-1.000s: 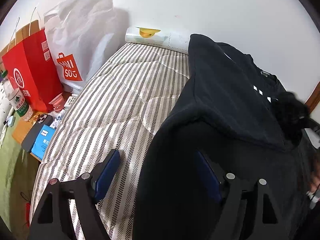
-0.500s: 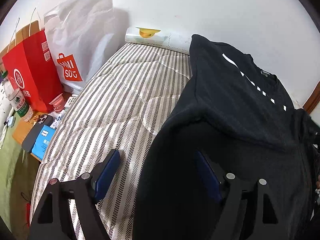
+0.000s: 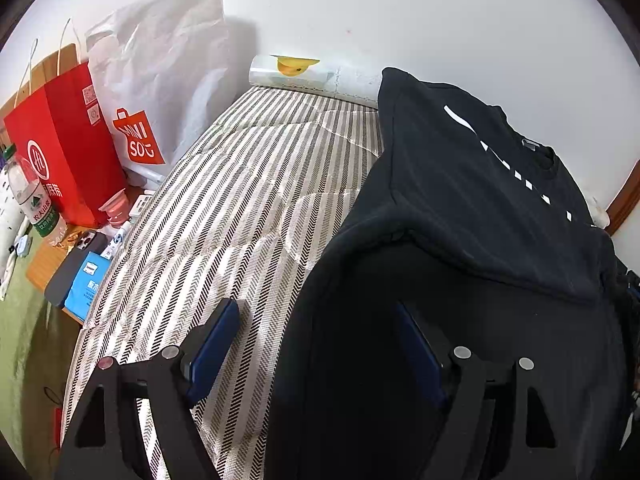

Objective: Fold small clothes

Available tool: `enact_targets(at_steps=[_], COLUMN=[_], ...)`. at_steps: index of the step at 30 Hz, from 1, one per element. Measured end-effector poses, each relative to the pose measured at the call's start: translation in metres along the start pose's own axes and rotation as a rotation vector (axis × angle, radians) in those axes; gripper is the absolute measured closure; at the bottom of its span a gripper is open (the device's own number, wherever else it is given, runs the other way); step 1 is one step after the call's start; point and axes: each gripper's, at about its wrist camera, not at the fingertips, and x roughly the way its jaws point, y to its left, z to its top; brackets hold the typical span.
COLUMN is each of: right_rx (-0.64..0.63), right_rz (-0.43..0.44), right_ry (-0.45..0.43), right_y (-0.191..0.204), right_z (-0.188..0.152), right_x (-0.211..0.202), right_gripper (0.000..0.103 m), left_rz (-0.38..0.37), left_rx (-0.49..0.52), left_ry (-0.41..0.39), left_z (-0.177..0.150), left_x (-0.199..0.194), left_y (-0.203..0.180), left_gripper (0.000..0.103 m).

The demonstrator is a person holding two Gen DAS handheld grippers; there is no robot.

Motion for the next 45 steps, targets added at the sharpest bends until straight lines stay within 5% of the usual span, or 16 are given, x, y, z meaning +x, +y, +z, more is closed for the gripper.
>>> enact_targets(at_steps=[6,11,21,23,24,29,33,42,45], right_rx=[-0.057,-0.103,-0.119,-0.125,-0.129,-0.151,-0.137,-0.231,-0.198], right_rz=[0.024,0.006,0.066,0.073,0.079,0.158,0.197,0.081,0.072], right_ry=[0.012,-0.075,0.016,0.031,0.037,-0.037,-0.089,0.117,0.060], right_y=[0.005,0.002,0.010,0.013,0.013,0.000,-0.023,-0.024,-0.026], right_z=[-0.006,-0.008,-0.013,-0.013,-0.013,-0.005,0.005,-0.016,-0.011], right_x=[0.005,-0.022,0.000,0.009,0.012,-0.010,-0.031,0.002,-0.013], right_gripper=[0.054,0.054,0.054,0.064,0.079,0.095,0.095,0.093,0.091], left_rz=[0.003,0.006,0.004,0.006,0.007,0.025,0.023,0.012,0.006], left_rx=[0.012,0.016,0.021,0.025,0.026,0.049,0.047,0.039,0.032], left_ry=[0.000,0.000,0.000,0.001,0.001,0.007,0.007,0.004,0.002], left_z=[0.000,-0.001,0.000,0.000,-0.001,-0.001,-0.001,-0.001,-0.001], left_x=[0.001,0.002,0.002,0.003,0.003,0.005,0.005,0.005,0.004], left_y=[-0.004,-0.005,-0.005,-0.005,-0.005,-0.008,-0.008,-0.006,-0.005], left_gripper=[0.022,0.022,0.021,0.021,0.020,0.020,0.020,0.020,0.019])
